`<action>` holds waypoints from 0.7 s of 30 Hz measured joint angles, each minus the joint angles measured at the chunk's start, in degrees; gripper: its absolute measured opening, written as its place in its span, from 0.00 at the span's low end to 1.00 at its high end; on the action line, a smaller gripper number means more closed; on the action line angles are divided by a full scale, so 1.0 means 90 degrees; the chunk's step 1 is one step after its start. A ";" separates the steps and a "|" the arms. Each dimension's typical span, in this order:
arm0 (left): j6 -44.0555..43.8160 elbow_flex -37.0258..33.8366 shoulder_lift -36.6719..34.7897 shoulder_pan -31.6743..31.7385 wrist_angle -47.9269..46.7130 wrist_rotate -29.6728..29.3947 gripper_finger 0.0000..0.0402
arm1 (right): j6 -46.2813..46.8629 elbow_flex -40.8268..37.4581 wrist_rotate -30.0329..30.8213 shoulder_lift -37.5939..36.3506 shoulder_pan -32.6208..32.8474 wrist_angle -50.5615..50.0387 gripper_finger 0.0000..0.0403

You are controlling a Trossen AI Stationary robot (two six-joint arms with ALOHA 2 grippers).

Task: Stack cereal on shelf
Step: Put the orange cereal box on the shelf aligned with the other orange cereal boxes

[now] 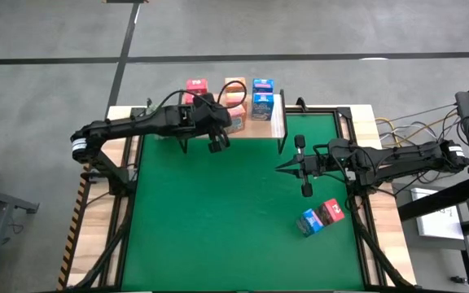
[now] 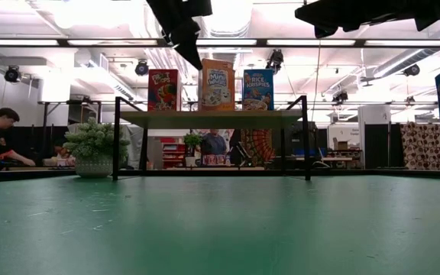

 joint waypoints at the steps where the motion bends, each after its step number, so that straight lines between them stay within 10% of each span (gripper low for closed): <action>1: 0.0019 0.0000 0.0000 0.0011 -0.0008 -0.0037 0.10 | -0.0001 0.0000 0.0002 0.0001 -0.0002 0.0001 0.03; 21: 0.0198 0.1054 -0.0031 -0.0309 -0.0394 -0.0191 0.10 | -0.0073 0.0000 0.0006 0.0001 -0.0002 -0.0019 0.03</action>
